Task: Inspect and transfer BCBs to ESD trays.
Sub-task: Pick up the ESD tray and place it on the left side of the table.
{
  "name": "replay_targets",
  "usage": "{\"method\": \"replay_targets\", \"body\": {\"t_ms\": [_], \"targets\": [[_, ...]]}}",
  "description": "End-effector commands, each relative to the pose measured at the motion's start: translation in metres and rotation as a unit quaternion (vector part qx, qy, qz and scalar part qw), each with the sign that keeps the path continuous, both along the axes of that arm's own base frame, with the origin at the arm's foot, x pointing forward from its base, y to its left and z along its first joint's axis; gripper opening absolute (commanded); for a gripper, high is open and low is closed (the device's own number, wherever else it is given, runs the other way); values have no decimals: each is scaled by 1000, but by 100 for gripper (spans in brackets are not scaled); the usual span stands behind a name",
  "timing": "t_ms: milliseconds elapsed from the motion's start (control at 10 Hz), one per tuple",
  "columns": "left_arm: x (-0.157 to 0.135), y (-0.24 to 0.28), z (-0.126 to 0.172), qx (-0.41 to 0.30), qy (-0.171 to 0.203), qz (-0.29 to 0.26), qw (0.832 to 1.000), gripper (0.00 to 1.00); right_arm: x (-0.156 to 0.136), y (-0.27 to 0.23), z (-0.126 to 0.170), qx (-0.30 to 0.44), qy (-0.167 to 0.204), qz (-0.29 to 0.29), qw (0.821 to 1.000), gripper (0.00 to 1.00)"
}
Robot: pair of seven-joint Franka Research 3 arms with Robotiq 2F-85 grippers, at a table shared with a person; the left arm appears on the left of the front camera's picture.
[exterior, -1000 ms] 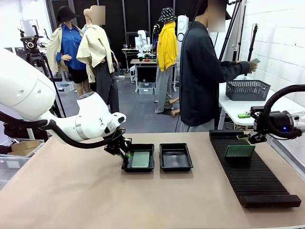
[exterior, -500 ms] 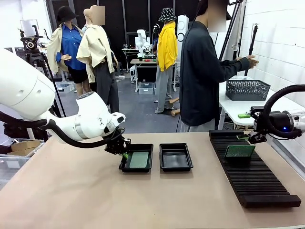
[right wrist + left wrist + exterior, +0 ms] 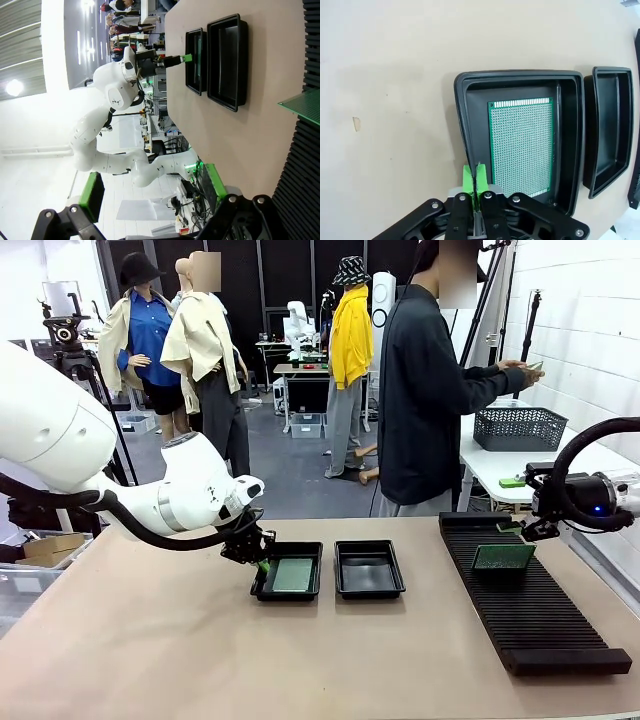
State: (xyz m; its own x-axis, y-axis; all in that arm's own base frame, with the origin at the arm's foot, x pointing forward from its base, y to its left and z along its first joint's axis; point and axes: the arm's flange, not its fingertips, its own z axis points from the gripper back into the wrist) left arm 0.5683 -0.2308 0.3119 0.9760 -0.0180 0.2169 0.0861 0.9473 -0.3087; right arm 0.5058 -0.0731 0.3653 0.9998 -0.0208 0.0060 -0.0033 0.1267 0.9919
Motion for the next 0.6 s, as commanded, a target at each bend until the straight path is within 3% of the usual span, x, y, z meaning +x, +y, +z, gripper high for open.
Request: {"method": "replay_targets", "body": {"t_ms": [0,300,500], "targets": [[1,1,0,0,-4,1,1000,0,-6,2,-1,-1,-7,2,1000,100],[-1,11,5,-2,6,7,1000,0,-6,2,-1,-1,-7,2,1000,100],[-5,32,10,-10,6,-18,1000,0,-6,2,-1,-1,-7,2,1000,100]]}}
